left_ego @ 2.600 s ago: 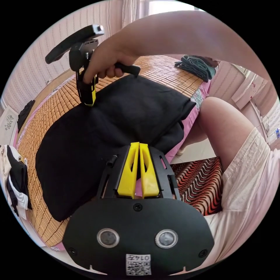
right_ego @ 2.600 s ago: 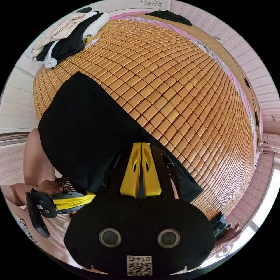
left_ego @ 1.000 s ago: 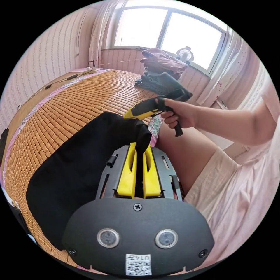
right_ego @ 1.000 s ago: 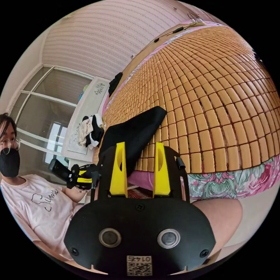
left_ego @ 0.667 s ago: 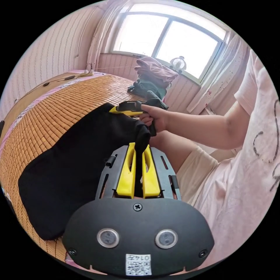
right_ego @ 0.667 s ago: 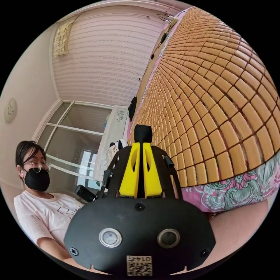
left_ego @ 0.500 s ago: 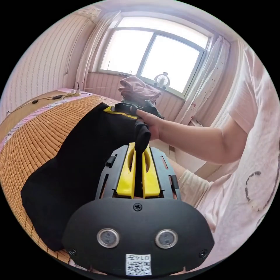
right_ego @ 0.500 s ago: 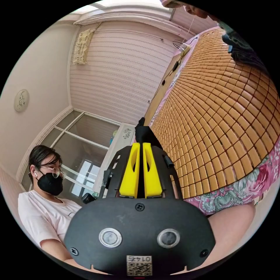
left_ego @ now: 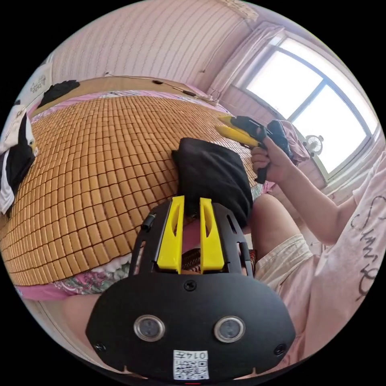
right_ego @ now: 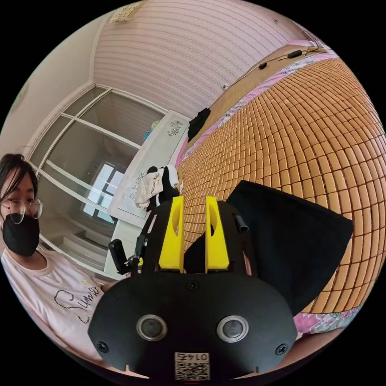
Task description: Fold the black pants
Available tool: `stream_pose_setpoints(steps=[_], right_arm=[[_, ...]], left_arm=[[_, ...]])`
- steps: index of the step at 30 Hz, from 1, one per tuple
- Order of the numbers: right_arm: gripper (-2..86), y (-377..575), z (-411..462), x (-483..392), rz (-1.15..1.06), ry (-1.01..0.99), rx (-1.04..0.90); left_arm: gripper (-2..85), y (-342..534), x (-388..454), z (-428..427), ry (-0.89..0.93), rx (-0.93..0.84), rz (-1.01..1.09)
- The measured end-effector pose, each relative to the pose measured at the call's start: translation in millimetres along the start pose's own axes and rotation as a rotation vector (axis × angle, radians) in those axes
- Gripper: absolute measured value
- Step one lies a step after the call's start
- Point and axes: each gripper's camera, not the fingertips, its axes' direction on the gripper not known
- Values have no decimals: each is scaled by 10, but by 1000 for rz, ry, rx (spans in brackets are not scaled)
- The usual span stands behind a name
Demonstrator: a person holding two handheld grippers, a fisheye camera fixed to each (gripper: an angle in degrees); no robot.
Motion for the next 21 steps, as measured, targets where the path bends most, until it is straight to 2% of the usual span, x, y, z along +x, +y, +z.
stream_pose_setpoints(steps=[4,7,10,12,15,16,21], right_arm=[[78,382,59,-232,-95,377,-206],[79,706,228,-523,-226,545,-357],[75,999,560,-768,-329,586,-481],[75,1134,847,-832,-370,613,-570],[75,1201,1237,-908,-427,724,-707],[75,1181,1279,-970,-434,711,-727],[79,1043,980,-1187,-384,672,-582]], left_arm=[[67,-108,-252,59,-15,-18,-49],[88,-389,-199,291,46,-17,-33],[100,-722,-64,545,107,-7,-5],[101,-875,7,744,84,-25,22],[104,-976,45,1229,-54,-226,79],[105,-972,24,1279,-57,-241,80],[93,-1004,-97,1038,-100,-224,25]])
